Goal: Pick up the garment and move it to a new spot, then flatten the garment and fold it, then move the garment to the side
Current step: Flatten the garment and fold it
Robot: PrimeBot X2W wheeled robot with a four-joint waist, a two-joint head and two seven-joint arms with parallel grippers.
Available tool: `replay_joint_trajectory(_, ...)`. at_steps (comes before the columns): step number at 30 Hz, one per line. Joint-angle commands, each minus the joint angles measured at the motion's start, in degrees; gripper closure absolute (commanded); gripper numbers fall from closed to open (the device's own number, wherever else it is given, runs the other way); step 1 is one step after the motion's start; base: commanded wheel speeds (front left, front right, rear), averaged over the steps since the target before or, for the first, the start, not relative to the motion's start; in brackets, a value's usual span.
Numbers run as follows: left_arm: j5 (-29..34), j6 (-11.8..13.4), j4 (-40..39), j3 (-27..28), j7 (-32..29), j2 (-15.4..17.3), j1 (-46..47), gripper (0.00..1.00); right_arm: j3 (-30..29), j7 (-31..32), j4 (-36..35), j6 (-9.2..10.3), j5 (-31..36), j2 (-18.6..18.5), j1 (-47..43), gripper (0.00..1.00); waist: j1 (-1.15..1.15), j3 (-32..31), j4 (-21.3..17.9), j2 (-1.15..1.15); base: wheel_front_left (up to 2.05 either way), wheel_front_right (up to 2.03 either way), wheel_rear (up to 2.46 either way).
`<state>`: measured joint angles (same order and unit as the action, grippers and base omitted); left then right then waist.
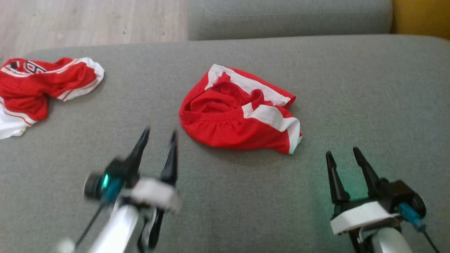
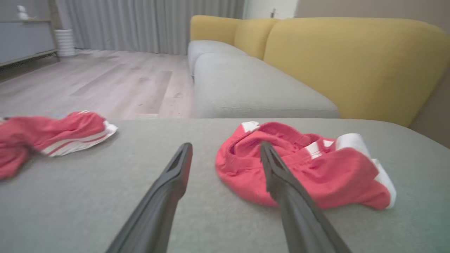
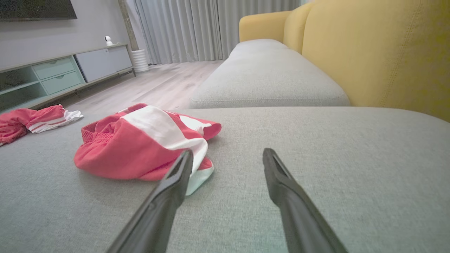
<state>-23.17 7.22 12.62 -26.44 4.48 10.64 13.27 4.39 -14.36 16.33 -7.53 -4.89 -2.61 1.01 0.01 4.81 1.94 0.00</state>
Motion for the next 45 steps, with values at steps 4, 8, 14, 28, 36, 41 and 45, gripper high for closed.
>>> replay_joint_trajectory(4, 1.6, -1.8, 0.7, -0.4, -2.4, -0.7, 10.1, 0.00, 2.2, -0.6, -2.2, 0.04, 0.5, -0.3, 3.1, 0.00, -0.01, 3.3, -2.3, 0.00, 0.00, 0.00, 0.00)
replay_joint_trajectory(8, 2.4, -4.1, 5.6, -2.9, -5.8, -2.5, 17.0, 0.00, 2.8, -0.6, -2.6, 0.04, 0.4, -0.3, 4.5, 0.00, -0.01, 6.2, -4.7, 0.00, 0.00, 0.00, 0.00)
replay_joint_trajectory(14, 4.3, -7.4, 14.3, -7.0, -9.9, -4.2, 25.3, 0.00, 3.6, -0.6, -2.9, 0.04, 0.2, -0.3, 6.3, 0.00, -0.01, 10.0, -8.4, 0.00, 0.00, 0.00, 0.00)
replay_joint_trajectory(28, 5.1, -9.8, 23.3, -11.4, -14.8, -4.6, 29.2, 0.00, 5.2, -0.6, -3.0, 0.04, -1.3, -0.3, 6.9, 0.00, -0.01, 11.6, -11.3, 0.00, 0.00, 0.00, 0.00)
replay_joint_trajectory(36, 4.3, -8.4, 24.1, -10.0, -14.4, -4.1, 30.9, 0.00, 5.5, -0.6, -3.3, 0.04, -1.7, -0.3, 6.4, 0.00, -0.01, 11.7, -12.0, 0.00, 0.00, 0.00, 0.00)
replay_joint_trajectory(41, 4.1, -8.1, 25.6, -10.3, -18.0, -3.3, 31.7, 0.00, 5.9, -0.6, -3.4, 0.04, -2.0, -0.3, 6.4, 0.00, -0.01, 12.0, -12.3, 0.00, 0.00, 0.00, 0.00)
replay_joint_trajectory(45, 3.6, -8.6, 26.3, -10.9, -20.7, -3.3, 32.0, 0.00, 6.0, -0.6, -3.4, 0.04, -2.2, -0.3, 6.5, 0.00, -0.01, 12.2, -12.3, 0.00, 0.00, 0.00, 0.00)
